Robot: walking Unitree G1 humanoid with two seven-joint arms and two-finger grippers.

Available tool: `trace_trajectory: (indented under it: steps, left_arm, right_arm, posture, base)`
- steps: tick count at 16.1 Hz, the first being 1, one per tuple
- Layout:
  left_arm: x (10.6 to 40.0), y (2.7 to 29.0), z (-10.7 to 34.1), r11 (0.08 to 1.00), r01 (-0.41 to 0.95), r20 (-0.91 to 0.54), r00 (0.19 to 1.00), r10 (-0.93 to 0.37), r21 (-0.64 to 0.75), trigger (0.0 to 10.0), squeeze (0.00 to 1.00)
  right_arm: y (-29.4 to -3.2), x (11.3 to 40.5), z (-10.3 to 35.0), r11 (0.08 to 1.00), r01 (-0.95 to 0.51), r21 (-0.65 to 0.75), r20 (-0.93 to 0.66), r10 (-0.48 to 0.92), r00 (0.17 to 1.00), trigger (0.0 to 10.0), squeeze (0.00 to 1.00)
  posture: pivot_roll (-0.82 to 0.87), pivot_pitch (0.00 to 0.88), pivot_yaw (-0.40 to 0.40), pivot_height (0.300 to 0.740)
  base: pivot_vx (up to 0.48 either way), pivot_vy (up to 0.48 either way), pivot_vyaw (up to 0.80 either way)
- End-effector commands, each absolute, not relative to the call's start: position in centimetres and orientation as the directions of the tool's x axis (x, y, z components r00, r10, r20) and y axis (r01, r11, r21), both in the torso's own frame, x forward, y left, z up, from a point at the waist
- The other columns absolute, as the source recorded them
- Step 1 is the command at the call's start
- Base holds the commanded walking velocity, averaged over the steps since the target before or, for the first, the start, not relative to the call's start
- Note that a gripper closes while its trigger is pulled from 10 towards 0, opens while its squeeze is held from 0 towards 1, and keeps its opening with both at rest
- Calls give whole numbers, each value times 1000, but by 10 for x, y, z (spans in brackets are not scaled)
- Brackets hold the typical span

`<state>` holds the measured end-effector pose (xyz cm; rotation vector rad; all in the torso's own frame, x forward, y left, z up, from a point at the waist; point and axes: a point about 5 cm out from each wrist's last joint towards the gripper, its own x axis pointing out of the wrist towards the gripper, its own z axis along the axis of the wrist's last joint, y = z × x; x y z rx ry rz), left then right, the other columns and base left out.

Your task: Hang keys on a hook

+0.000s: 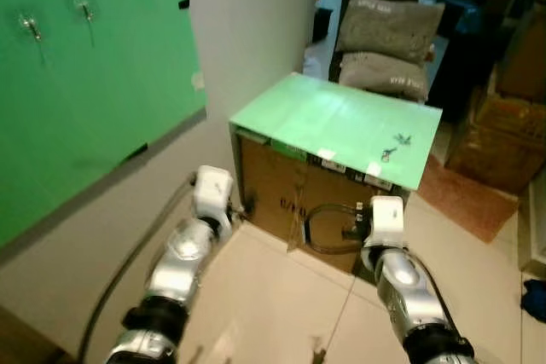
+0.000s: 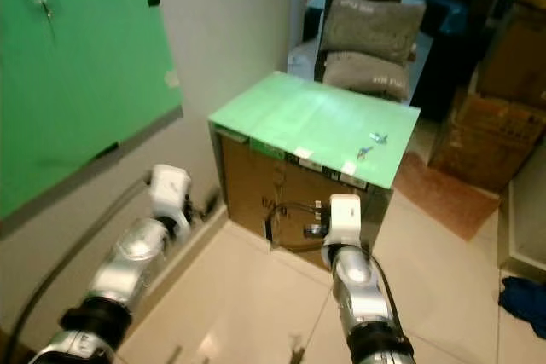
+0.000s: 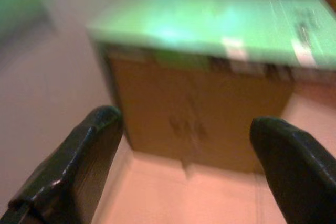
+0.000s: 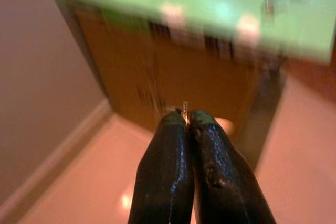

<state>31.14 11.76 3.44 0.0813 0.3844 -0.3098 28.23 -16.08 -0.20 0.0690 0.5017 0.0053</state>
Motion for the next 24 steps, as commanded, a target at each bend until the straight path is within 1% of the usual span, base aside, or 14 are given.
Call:
trace_trajectory:
  steps: [1,3,4,5,6,7,8,10,14,18,19,20,24]
  left_arm:
    - [302,116,10,943,328,-509,821,-259,49,10000,0]
    - [288,113,-10,942,327,-604,766,-220,71,10000,0]
    - [275,113,-25,947,317,-677,707,-204,46,10000,0]
    - [267,114,-32,952,306,-716,670,-197,25,10000,0]
    - [242,120,-54,963,269,-823,541,-173,-25,10000,0]
    - [232,123,-61,964,266,-854,495,-159,-26,10000,0]
    - [218,126,-70,958,287,-885,441,-148,-17,10000,0]
    - [209,136,-75,970,242,-898,428,-102,5,10000,0]
    - [211,136,-74,966,258,-894,437,-101,17,10000,0]
    - [211,134,-75,958,286,-891,439,-111,21,10000,0]
    - [210,134,-75,957,290,-891,439,-112,23,10000,0]
    - [210,133,-75,959,282,-890,440,-115,16,10000,0]
    - [213,133,-73,963,269,-888,445,-114,11,10000,0]
  right_arm:
    - [-158,273,-22,991,56,120,-610,29,792,0,0]
    - [-154,269,-29,996,20,92,-659,46,751,0,0]
    - [-151,267,-33,996,15,86,-685,49,727,0,0]
    - [-151,264,-36,995,34,94,-707,43,706,0,0]
    - [-151,247,-51,993,66,100,-783,38,621,0,0]
    - [-152,239,-57,995,60,80,-808,30,589,0,0]
    - [-154,227,-65,999,24,42,-839,22,544,0,0]
    - [-158,215,-72,999,-40,-1,-862,20,507,0,0]
    - [-164,205,-77,1000,-15,10,-884,16,467,0,0]
    - [-169,201,-79,999,-38,-4,-889,14,458,0,0]
    - [-172,197,-81,1000,-22,2,-889,12,458,0,0]
    - [-174,195,-82,1000,-14,1,-890,7,455,0,0]
    - [-175,192,-83,998,-56,-17,-891,10,454,0,0]
  posture:
    - [19,0,8,740]
    - [25,0,2,740]
    - [27,0,5,740]
    - [27,0,6,740]
    - [24,0,8,740]
    - [24,0,8,740]
    - [29,0,9,740]
    - [31,0,6,740]
    - [38,0,0,740]
    - [34,0,0,740]
    - [35,0,1,740]
    - [36,0,3,740]
    - [34,0,3,740]
  base:
    - [0,0,0]
    - [0,0,0]
    - [0,0,0]
    - [0,0,0]
    - [0,0,0]
    - [0,0,0]
    - [0,0,0]
    - [0,0,0]
    - [0,0,0]
    - [0,0,0]
    - [0,0,0]
    - [0,0,0]
    - [0,0,0]
